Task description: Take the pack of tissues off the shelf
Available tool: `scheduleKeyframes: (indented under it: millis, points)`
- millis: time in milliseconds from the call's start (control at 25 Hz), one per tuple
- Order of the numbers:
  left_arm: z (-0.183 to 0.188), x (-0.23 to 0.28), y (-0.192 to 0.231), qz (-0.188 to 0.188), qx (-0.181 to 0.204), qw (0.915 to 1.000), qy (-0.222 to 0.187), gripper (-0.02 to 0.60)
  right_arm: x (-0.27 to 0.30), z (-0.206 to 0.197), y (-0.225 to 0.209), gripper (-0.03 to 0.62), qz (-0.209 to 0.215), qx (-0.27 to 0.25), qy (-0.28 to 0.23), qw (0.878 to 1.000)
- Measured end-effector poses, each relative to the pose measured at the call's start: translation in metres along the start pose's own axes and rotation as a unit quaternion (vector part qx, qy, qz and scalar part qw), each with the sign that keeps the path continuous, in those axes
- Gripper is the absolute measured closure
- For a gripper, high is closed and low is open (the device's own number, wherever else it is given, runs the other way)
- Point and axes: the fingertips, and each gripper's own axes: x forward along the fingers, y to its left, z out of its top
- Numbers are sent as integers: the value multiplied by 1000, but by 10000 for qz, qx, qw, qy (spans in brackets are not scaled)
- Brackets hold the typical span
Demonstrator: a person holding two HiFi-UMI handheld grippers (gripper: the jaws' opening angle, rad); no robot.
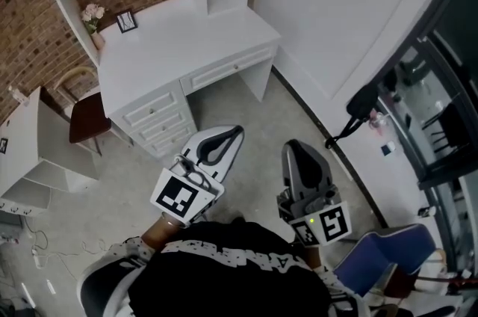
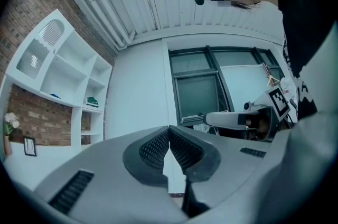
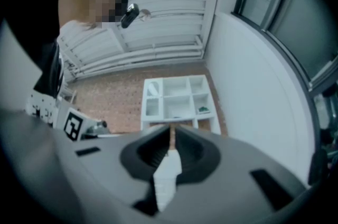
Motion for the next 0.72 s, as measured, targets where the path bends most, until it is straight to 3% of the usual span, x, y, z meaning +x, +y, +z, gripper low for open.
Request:
scheduleKeyframes:
  millis: [720]
  points:
    - [-6, 0, -9, 179, 127, 9997, 104, 545, -15, -15, -6, 560, 181, 240, 117, 9995]
